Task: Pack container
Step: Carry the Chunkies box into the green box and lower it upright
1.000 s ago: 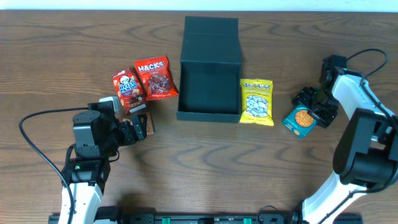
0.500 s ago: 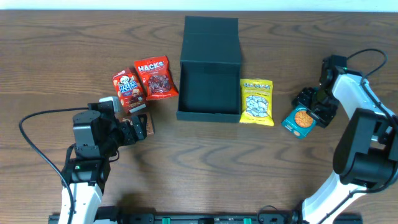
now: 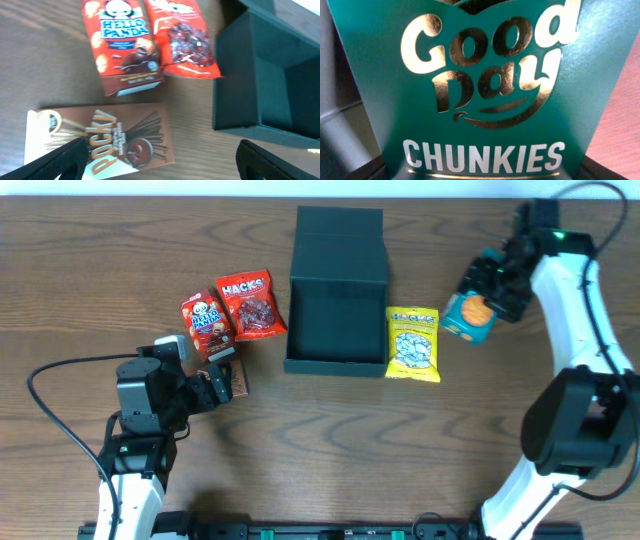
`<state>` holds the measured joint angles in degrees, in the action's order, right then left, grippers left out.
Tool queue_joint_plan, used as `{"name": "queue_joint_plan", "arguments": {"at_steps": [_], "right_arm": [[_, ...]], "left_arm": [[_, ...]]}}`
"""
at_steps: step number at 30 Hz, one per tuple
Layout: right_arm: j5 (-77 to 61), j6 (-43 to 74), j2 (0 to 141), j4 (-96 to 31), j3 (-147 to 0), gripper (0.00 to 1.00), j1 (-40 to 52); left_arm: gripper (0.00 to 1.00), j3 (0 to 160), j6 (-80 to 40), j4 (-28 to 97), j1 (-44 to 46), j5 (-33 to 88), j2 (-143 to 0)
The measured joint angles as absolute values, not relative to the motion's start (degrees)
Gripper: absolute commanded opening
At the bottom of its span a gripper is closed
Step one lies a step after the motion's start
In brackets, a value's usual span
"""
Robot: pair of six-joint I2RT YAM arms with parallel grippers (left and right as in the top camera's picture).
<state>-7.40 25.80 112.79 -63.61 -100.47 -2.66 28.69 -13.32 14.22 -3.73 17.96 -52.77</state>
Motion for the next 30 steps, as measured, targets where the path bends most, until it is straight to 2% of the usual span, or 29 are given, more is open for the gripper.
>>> {"name": "queue_joint_plan", "arguments": {"at_steps": [5, 11, 17, 25, 30], "right_arm": [[-8.2, 25.6, 112.8, -63.7, -103.8, 0.77, 8.1], [-8.8, 27.5, 112.8, -60.7, -107.3, 0.72, 19.2], [-8.9, 29.6, 115.8, -59.4, -113.4, 0.71, 26.9], [-7.8, 30.0, 130.5, -66.7, -121.9, 0.71, 32.1], [-5.5, 30.6, 131.4, -69.3, -122.5, 0.72, 31.8]], "left_arm": [[0.95, 28.7, -13.7, 16.4, -6.4, 15.8, -52.8], [0.95, 28.8, -13.6, 16.9, -10.5, 14.8, -52.8], [0.95, 30.4, -12.3, 19.2, -13.3, 13.3, -52.8], [0.95, 30.8, -11.7, 19.4, -13.4, 12.8, -52.8], [0.95, 30.8, -11.7, 19.4, -13.4, 12.8, -52.8]]}}
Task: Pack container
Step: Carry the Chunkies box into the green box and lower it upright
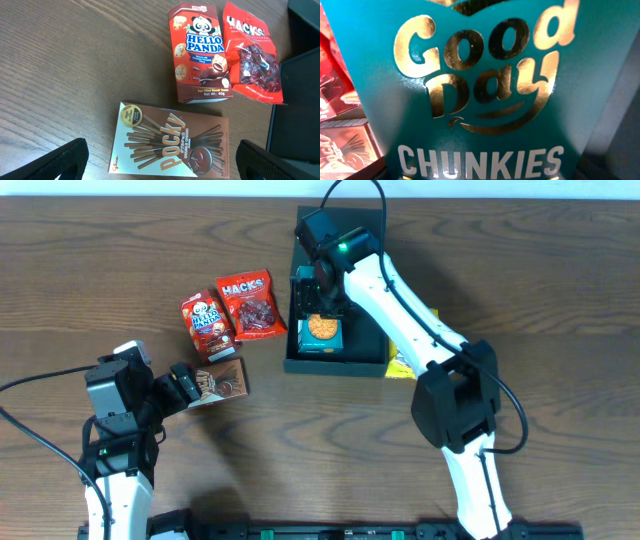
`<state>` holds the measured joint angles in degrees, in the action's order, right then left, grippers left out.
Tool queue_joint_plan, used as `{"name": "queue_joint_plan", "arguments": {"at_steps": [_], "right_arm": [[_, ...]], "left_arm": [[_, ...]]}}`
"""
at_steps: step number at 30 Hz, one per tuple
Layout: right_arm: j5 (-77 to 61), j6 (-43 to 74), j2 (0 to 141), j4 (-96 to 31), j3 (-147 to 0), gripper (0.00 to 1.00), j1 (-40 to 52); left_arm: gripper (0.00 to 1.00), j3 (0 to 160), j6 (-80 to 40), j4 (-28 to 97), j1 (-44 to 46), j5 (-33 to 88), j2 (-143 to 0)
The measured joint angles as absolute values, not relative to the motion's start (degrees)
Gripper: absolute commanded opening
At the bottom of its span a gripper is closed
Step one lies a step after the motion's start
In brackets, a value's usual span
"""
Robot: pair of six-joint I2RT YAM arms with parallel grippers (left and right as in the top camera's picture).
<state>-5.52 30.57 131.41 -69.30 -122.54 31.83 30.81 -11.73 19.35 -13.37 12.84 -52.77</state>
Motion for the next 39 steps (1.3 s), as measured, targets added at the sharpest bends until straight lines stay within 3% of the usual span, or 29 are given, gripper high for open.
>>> {"name": "queue_joint_plan", "arguments": {"at_steps": [19, 22, 24, 32, 33, 35, 36, 37, 38, 39], "right_arm": [[-5.0, 32.0, 131.5, -72.6, -122.7, 0.74, 33.2], [-5.9, 32.1, 131.5, -72.6, -122.7, 0.83, 33.3], [-6.2, 32.3, 131.5, -72.6, -122.7, 0.99, 33.3], [-6.5, 32.6, 131.5, -72.9, -123.2, 0.99, 33.7], [-6.3, 32.5, 131.6, -74.1, -124.1, 0.95, 33.6], [-4.1, 32.1, 131.7, -78.2, -126.7, 0.64, 33.2], [-2.4, 32.0, 131.7, -80.3, -127.7, 0.43, 33.0], [-0.8, 32.0, 131.6, -81.9, -128.3, 0.09, 32.7], [1.6, 32.1, 131.6, -82.9, -128.5, 0.02, 31.6], [2.5, 32.0, 131.6, -82.6, -128.2, 0.02, 31.1]], "left_arm": [[0.96, 30.8, -11.7, 19.5, -13.4, 13.1, -52.8], [0.95, 30.8, -11.7, 19.5, -13.4, 13.1, -52.8], [0.95, 30.8, -11.7, 19.5, -13.4, 13.1, -52.8], [0.95, 30.8, -11.7, 19.5, -13.4, 13.1, -52.8], [0.95, 30.8, -11.7, 19.5, -13.4, 13.1, -52.8], [0.95, 30.8, -11.7, 19.5, -13.3, 13.1, -52.8], [0.95, 30.8, -11.7, 19.5, -13.4, 13.1, -52.8], [0.95, 30.8, -11.7, 19.5, -13.4, 13.1, -52.8], [0.95, 30.8, -11.7, 19.5, -13.4, 13.1, -52.8], [0.96, 30.8, -11.7, 19.5, -13.4, 13.1, -52.8]]}}
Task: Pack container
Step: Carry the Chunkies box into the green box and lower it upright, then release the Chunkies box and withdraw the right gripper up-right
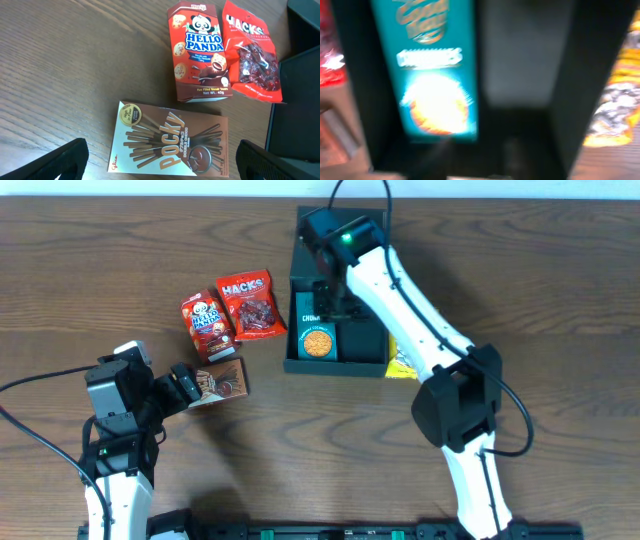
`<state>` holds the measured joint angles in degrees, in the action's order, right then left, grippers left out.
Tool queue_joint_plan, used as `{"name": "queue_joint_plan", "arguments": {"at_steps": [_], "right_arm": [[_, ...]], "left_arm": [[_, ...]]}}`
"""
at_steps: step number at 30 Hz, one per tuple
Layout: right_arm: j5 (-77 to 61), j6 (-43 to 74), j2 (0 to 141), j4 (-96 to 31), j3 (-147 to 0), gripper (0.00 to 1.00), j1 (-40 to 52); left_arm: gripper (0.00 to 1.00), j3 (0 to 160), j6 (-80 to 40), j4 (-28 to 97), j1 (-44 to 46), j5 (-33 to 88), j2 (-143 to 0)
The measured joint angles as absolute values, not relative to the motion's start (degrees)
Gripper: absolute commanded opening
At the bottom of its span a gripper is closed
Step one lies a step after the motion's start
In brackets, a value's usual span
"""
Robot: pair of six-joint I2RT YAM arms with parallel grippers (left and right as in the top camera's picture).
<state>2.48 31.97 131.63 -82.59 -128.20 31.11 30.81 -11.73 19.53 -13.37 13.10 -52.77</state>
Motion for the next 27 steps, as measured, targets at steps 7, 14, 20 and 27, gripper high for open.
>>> {"name": "queue_joint_plan", "arguments": {"at_steps": [7, 14, 20, 27], "right_arm": [[5.0, 30.7, 131.8, -76.4, -117.7, 0.02, 29.8], [2.1, 28.6, 131.9, -67.7, -108.9, 0.02, 30.1], [-1.5, 27.8, 131.9, -65.2, -108.1, 0.01, 32.2], [-2.5, 27.7, 131.9, -64.7, -108.1, 0.01, 33.2]], "left_arm": [[0.95, 30.8, -11.7, 19.5, -13.4, 13.1, -52.8], [0.95, 30.8, -11.7, 19.5, -13.4, 13.1, -52.8], [0.95, 30.8, -11.7, 19.5, -13.4, 13.1, -52.8], [0.96, 30.8, -11.7, 19.5, -13.4, 13.1, -52.8]]}}
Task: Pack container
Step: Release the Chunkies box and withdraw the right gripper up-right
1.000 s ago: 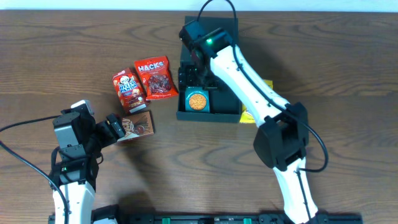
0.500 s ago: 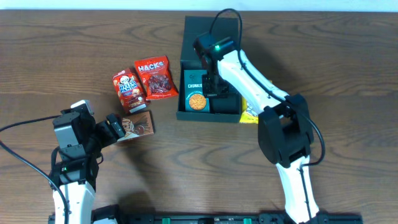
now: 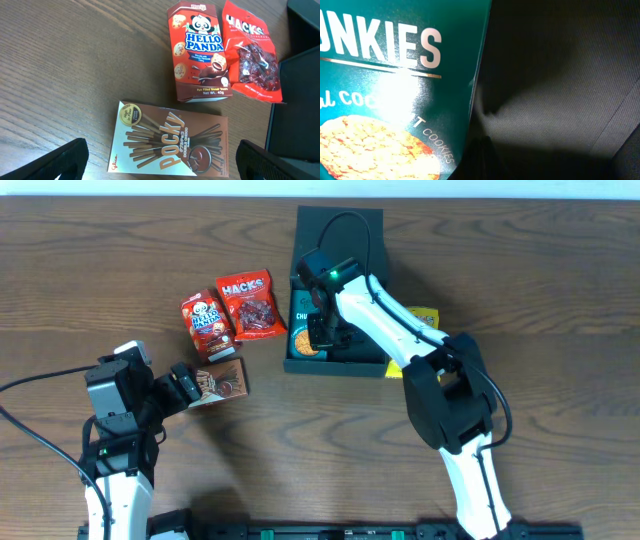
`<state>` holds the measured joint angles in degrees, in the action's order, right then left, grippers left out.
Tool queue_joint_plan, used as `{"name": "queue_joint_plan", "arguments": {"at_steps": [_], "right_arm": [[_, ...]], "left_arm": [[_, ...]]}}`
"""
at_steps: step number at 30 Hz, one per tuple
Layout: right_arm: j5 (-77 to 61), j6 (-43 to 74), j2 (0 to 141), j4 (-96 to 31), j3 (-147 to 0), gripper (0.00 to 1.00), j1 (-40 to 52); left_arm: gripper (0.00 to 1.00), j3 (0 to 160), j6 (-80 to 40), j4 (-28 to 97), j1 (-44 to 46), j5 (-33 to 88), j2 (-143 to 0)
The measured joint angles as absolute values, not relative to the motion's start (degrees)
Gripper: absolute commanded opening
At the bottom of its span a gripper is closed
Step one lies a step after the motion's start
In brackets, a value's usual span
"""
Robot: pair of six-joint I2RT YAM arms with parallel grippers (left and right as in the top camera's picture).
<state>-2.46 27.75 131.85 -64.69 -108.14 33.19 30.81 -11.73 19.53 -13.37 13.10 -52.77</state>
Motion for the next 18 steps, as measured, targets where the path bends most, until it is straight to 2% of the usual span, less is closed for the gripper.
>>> {"name": "queue_joint_plan", "arguments": {"at_steps": [4, 8, 12, 14, 18], "right_arm": [[-0.4, 27.4, 131.9, -68.8, -109.2, 0.01, 33.0], [4.5, 26.0, 132.0, -79.4, -121.1, 0.04, 30.9], [7.7, 22.0, 127.8, -84.0, -134.2, 0.62, 27.6], [8.3, 20.2, 122.6, -84.2, -136.7, 0.77, 25.3], [9.2, 18.7, 110.9, -85.8, -138.8, 0.92, 16.3]], "left_arm": [[0.95, 30.8, -11.3, 19.5, -13.4, 13.6, -52.8], [0.95, 30.8, -8.3, 19.5, -13.4, 16.1, -52.8], [0.96, 32.3, -7.2, 19.6, -13.3, 17.5, -52.8], [0.96, 34.7, -6.1, 19.6, -13.1, 19.0, -53.2], [0.95, 41.3, -4.1, 20.3, -7.7, 19.1, -59.7]]}}
